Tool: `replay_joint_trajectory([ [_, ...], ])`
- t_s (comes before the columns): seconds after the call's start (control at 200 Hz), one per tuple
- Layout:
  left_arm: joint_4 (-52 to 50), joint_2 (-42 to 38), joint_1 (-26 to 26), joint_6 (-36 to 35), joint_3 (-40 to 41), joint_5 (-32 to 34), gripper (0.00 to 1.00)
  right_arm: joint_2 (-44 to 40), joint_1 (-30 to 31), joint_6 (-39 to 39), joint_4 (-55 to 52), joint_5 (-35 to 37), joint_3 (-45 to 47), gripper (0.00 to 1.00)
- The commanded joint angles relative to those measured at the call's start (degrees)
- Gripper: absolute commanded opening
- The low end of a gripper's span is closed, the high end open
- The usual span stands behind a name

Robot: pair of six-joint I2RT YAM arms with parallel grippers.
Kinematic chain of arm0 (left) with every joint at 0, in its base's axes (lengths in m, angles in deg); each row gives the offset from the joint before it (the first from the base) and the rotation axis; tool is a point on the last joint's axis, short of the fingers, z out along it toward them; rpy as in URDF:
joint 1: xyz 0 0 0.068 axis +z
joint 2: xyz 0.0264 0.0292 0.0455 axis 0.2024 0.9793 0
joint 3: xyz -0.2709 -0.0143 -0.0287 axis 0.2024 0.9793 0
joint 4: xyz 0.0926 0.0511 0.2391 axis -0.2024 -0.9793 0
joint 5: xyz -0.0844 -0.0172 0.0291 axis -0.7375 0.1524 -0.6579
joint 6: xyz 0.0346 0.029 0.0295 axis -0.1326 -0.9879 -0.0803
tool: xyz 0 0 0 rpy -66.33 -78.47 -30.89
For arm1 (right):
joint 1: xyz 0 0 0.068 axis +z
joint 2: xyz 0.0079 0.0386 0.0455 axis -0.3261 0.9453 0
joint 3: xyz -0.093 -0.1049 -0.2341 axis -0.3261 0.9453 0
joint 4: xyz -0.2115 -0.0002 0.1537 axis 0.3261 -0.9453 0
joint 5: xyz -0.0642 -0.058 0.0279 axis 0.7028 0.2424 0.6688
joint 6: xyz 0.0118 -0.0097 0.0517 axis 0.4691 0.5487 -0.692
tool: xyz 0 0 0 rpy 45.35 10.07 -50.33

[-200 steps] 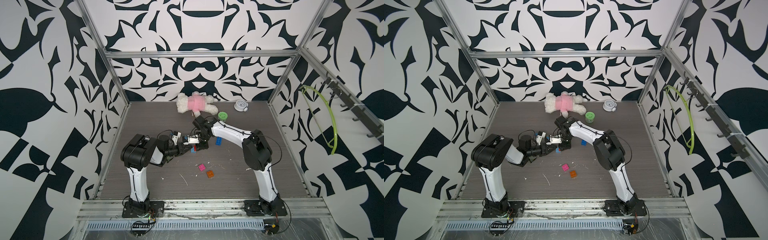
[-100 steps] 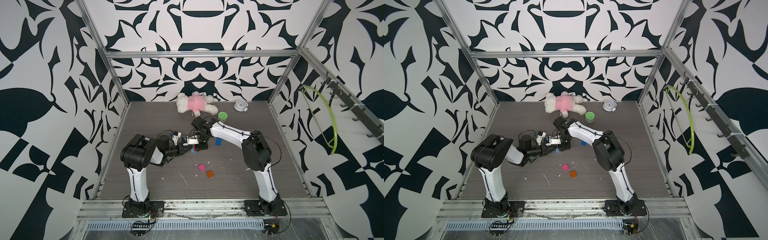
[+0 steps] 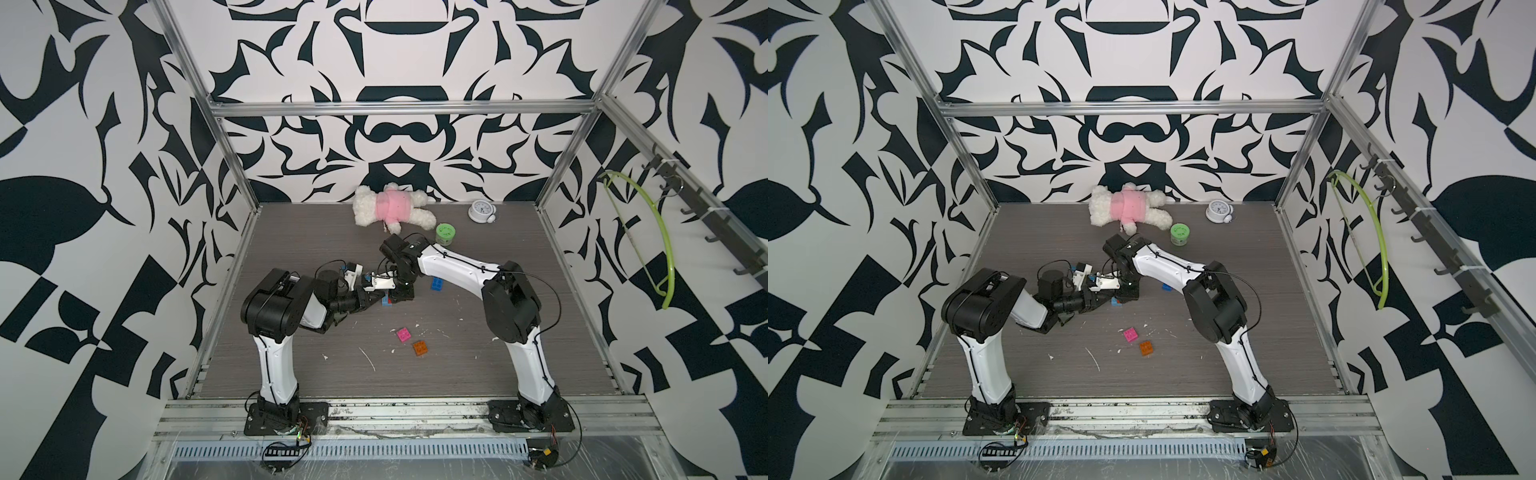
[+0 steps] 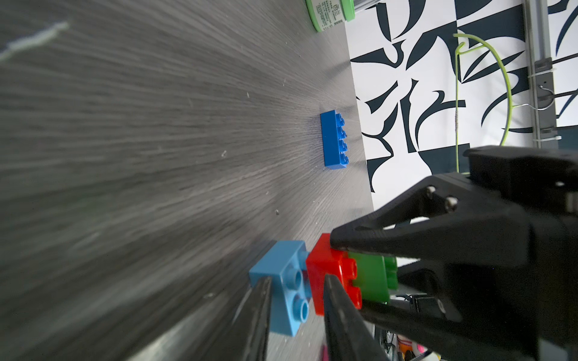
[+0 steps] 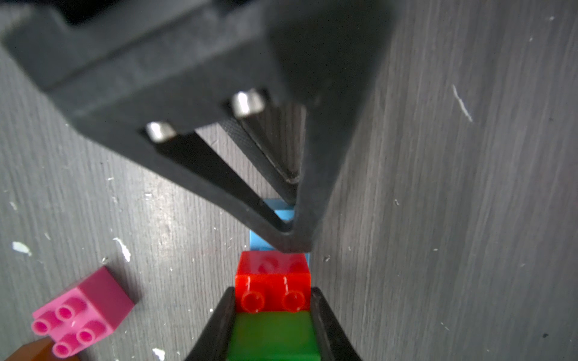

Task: Assemble the letter y with lego
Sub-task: Assemble the lego brick with the lego brick.

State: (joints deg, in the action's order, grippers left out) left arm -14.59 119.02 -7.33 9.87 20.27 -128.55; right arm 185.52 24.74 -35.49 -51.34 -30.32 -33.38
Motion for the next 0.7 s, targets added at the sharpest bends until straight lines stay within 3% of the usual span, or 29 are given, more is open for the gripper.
replay_joint_trajectory([
  [0.0,-9.03,2.3,-0.86,-0.88,2.15,1.51,0.32,1.99,0.55,-1.9,-3.66,2.08,-0.91,0.14],
  [0.695,-9.03,2.25,-1.16,-1.05,2.15,1.6,0.32,3.91,0.61,0.19,-4.43,2.5,-1.54,0.12],
])
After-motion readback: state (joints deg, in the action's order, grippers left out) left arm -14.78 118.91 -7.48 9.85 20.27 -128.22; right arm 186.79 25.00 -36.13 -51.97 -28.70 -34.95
